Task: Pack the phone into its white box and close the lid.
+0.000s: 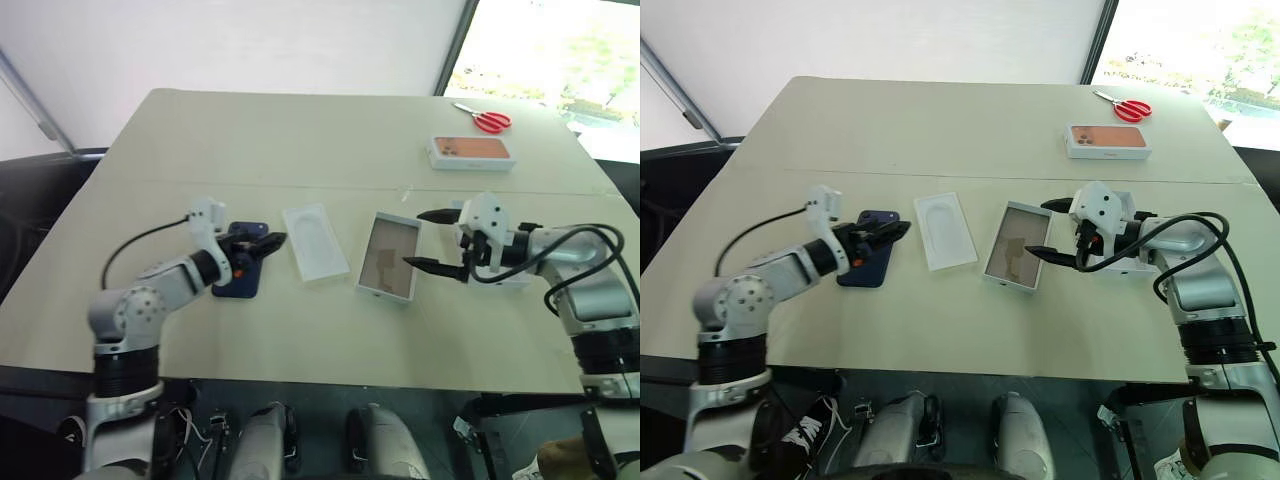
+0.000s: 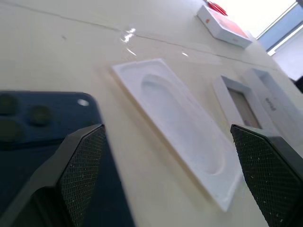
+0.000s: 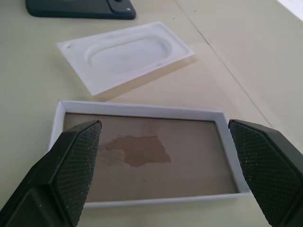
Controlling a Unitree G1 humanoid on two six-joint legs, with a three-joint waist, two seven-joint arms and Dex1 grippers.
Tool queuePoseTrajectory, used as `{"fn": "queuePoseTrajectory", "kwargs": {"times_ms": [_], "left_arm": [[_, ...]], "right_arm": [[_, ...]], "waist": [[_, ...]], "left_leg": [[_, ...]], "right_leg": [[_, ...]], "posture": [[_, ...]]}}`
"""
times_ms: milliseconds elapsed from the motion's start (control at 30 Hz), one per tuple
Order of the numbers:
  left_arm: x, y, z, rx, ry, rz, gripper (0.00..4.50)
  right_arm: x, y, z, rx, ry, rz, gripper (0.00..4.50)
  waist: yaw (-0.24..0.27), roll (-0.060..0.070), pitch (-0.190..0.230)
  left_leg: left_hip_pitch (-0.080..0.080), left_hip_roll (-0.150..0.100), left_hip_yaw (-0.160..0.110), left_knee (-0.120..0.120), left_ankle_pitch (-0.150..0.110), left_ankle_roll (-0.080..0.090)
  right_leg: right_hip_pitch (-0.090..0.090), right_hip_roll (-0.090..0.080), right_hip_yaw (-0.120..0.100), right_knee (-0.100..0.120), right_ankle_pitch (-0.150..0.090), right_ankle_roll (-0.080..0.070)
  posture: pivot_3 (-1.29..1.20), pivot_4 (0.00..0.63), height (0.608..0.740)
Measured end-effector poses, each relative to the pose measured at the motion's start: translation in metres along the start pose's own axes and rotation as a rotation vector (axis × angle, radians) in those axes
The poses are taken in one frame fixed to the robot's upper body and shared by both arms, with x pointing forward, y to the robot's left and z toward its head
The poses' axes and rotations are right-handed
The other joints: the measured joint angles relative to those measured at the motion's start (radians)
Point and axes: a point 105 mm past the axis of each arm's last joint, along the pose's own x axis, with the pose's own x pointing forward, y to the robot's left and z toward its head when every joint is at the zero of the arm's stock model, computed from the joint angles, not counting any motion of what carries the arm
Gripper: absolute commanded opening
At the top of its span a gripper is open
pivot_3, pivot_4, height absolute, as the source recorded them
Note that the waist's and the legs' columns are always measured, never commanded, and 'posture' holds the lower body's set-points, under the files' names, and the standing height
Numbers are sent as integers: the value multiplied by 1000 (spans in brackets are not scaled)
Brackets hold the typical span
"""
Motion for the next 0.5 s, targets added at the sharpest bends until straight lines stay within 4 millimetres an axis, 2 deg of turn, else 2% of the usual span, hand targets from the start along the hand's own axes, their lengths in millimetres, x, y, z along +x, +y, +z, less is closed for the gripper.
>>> {"fn": "queuePoseTrajectory", "kwargs": {"times_ms": [67,167,300,500], "left_arm": [[8,-4,0,-75,-3,-15,4452],[11,3,-3,-144,6,23,4452],[18,9,-17,-179,33,77,4452],[32,3,-23,-247,38,94,4452]], "right_arm": [[0,-1,0,-14,6,-10,4492],[-1,-1,-2,-24,12,-15,4492],[-2,-2,-5,-20,19,-21,4492],[-3,-2,-8,-20,27,-35,4492]], "waist": [[-2,0,0],[-8,0,0],[-6,0,0],[0,0,0]], "left_leg": [[0,1,0,0,0,0],[1,1,0,0,0,0],[1,1,0,0,0,0],[1,1,0,1,0,0]], "right_leg": [[0,1,0,0,0,0],[0,2,0,0,0,0],[0,2,0,0,0,0],[1,2,0,0,0,0]], "posture": [[0,150,740],[0,150,740],[0,150,740],[0,150,740]]}}
